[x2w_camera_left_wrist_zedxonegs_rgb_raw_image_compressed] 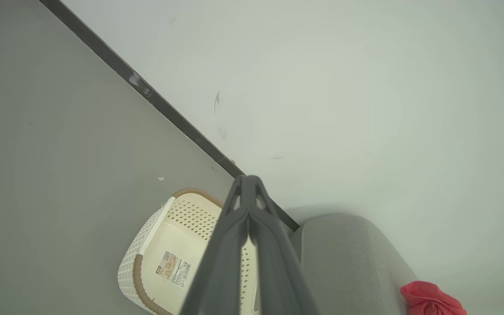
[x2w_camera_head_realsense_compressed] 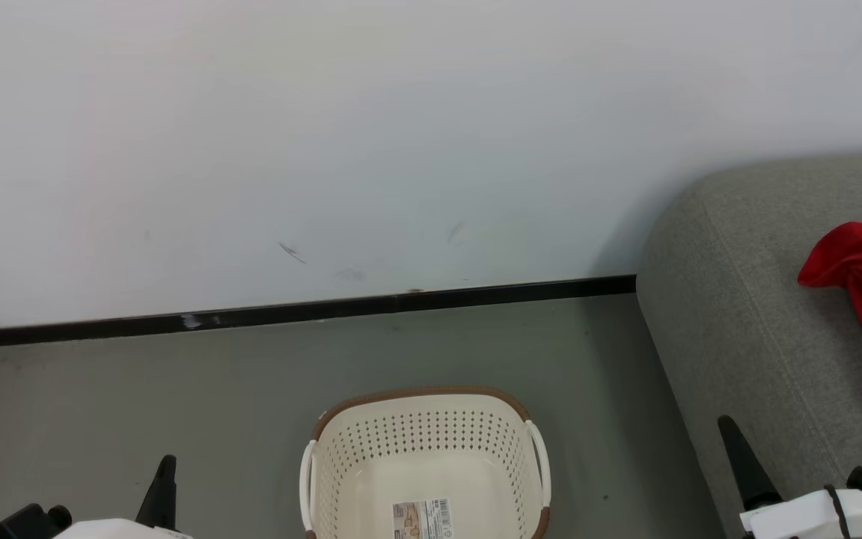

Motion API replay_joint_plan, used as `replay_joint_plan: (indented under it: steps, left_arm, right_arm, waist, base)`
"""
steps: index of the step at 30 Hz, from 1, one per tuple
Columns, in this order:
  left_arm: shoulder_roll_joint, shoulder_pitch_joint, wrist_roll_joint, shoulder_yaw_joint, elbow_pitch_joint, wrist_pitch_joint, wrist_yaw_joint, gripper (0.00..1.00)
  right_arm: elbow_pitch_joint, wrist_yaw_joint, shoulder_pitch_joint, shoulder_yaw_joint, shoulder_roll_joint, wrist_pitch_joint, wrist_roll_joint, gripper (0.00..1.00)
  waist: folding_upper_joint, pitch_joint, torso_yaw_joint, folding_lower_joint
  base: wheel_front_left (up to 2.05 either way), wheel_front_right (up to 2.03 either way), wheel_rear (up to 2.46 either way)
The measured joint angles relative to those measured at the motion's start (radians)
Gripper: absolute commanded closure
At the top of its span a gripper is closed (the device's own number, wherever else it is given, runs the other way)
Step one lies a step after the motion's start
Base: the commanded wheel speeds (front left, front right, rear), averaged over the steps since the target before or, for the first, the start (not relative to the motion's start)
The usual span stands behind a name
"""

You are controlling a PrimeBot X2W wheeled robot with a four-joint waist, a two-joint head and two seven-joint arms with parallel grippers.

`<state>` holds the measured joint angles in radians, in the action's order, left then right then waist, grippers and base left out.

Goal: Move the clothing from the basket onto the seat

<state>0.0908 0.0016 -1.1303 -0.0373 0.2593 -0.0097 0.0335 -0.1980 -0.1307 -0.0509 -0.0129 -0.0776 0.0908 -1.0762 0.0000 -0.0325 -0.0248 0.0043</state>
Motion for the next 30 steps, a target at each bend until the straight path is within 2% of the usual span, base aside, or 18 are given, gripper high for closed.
replay_joint_plan:
  steps: [10, 30]
  left_arm:
    - [-0.014, -0.016, -0.113, 0.029, 0.003, 0.027, -0.038, 1.00]
    - [-0.045, -0.042, -0.368, 0.094, 0.012, 0.097, -0.117, 1.00]
  right_arm:
    - [-0.012, 0.000, 0.035, 0.004, -0.011, -0.022, -0.152, 1.00]
    - [-0.040, 0.000, 0.081, 0.021, -0.030, -0.080, -0.488, 1.00]
  waist:
    - [0.0000, 0.012, 0.006, -0.0029]
    - [0.0000, 0.030, 0.020, -0.0037]
  base:
    - [0.00, 0.00, 0.00]
    - [0.00, 0.00, 0.00]
